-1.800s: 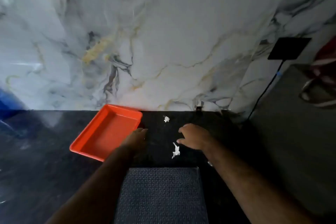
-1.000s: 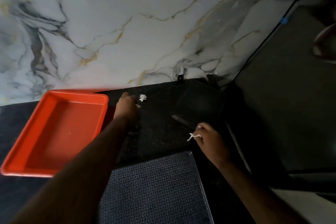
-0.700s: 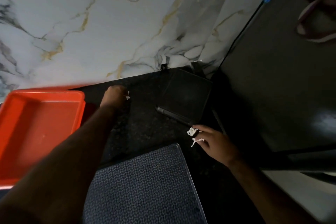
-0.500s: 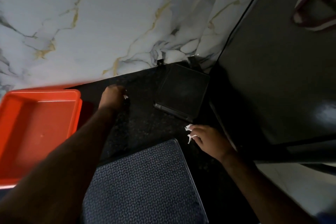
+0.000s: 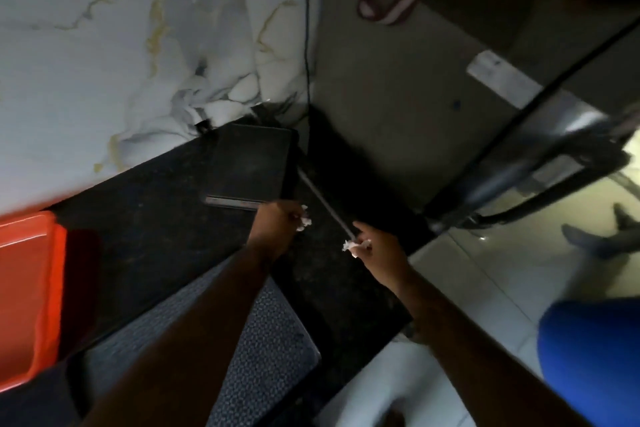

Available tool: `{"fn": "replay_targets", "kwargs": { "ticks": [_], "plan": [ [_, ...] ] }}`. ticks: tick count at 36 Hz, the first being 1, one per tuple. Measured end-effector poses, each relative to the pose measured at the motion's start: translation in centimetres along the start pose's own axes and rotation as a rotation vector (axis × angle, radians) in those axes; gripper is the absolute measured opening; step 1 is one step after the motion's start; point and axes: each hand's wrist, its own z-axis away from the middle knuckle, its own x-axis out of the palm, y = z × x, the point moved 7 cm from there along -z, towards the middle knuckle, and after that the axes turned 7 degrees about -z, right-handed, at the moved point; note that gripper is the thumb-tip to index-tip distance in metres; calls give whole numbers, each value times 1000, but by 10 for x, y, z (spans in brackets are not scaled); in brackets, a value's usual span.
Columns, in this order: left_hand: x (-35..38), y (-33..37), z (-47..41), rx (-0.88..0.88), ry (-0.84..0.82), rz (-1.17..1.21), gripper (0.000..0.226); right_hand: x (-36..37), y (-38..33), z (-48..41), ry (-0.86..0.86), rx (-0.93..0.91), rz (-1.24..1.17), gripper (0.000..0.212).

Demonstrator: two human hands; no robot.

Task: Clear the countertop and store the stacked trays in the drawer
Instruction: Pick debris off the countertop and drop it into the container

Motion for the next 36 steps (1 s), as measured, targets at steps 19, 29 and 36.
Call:
{"fn": "replay_targets", "kwargs": {
  "ticks": [19, 29, 36],
  "plan": [
    [361, 243, 78, 209, -461, -231, 22, -190, 310, 155, 423, 493, -493, 17],
    [530, 122, 82, -52, -418, -215, 6, -86, 495, 136, 515, 697, -603, 34],
    [611, 17, 67, -256, -445, -212, 14, -20, 577, 100, 500, 752, -517, 17]
  ]
}}
